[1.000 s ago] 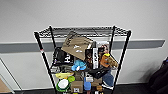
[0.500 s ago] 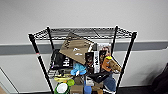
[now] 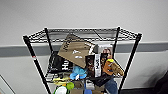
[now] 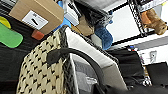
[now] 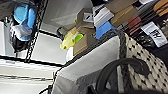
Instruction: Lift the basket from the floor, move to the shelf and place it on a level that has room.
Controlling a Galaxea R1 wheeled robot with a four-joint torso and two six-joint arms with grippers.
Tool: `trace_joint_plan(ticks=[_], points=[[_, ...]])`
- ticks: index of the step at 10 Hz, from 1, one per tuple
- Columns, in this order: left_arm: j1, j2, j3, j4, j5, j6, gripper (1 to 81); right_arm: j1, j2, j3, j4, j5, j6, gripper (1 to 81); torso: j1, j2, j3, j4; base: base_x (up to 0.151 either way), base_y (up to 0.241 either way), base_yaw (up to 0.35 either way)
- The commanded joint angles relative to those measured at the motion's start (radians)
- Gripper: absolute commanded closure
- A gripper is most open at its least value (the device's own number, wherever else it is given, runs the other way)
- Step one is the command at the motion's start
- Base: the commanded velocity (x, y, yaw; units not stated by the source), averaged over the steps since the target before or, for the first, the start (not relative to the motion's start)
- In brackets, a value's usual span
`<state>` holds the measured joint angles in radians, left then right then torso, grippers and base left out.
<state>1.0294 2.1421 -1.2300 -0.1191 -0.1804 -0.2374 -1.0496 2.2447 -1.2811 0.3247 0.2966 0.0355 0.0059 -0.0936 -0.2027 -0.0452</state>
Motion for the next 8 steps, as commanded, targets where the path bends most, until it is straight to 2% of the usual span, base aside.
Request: trace_joint_plan(ticks=[1,8], points=[[-0.102,-0.03,0.069,0.024,-0.001,-0.003,81.1,0.102,-0.027,0.071,-0.049,-0.02,0.001,81.1,0.0,0.0,0.0,0.0,0.106,0.0,0.0],[-0.102,-0.031,0.07,0.024,-0.001,-0.003,81.1,0.102,-0.027,0.072,-0.049,-0.02,0.001,81.1,0.0,0.0,0.0,0.0,0.088,0.0,0.0]])
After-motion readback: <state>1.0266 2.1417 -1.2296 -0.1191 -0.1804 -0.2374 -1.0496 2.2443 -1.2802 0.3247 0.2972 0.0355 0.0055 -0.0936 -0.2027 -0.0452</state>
